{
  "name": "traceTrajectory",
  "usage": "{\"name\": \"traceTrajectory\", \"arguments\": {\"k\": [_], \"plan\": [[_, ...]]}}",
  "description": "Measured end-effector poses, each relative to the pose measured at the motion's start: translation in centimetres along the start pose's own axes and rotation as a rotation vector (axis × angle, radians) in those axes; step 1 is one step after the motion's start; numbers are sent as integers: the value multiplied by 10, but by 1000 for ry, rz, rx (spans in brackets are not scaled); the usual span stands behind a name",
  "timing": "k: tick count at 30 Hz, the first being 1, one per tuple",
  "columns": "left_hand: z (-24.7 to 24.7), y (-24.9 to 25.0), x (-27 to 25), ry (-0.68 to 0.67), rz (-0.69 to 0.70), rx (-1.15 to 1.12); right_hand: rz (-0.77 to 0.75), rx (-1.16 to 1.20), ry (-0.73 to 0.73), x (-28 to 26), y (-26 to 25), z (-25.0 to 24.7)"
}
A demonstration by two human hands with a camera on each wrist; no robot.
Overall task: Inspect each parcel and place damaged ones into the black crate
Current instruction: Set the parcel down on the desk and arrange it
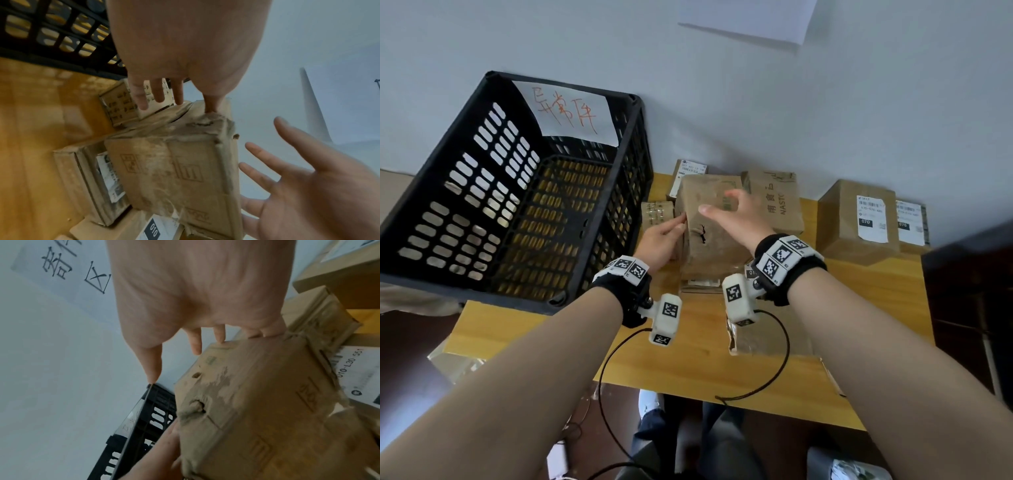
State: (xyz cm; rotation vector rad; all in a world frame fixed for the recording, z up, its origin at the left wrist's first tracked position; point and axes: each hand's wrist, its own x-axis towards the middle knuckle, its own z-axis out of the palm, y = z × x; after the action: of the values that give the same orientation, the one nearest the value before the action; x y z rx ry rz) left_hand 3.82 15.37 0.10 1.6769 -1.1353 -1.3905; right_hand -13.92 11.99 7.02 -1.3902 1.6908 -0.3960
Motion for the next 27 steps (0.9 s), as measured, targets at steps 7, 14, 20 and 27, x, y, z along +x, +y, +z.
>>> {"name": "traceTrajectory", "arguments": {"k": [7,14,20,27], "plan": [[1,19,-7,8,136,-162,22,-56,50,-3,4,6],[-18,10,3,116,-154,-190,45,303,20,-6,20,-4],[-22,8,-3,75,-124,-100,129,367,-76,-3,32,-4],[-15,-6,7,37,-265,-135,-130,-239,-180,-6,8,-9]]}}
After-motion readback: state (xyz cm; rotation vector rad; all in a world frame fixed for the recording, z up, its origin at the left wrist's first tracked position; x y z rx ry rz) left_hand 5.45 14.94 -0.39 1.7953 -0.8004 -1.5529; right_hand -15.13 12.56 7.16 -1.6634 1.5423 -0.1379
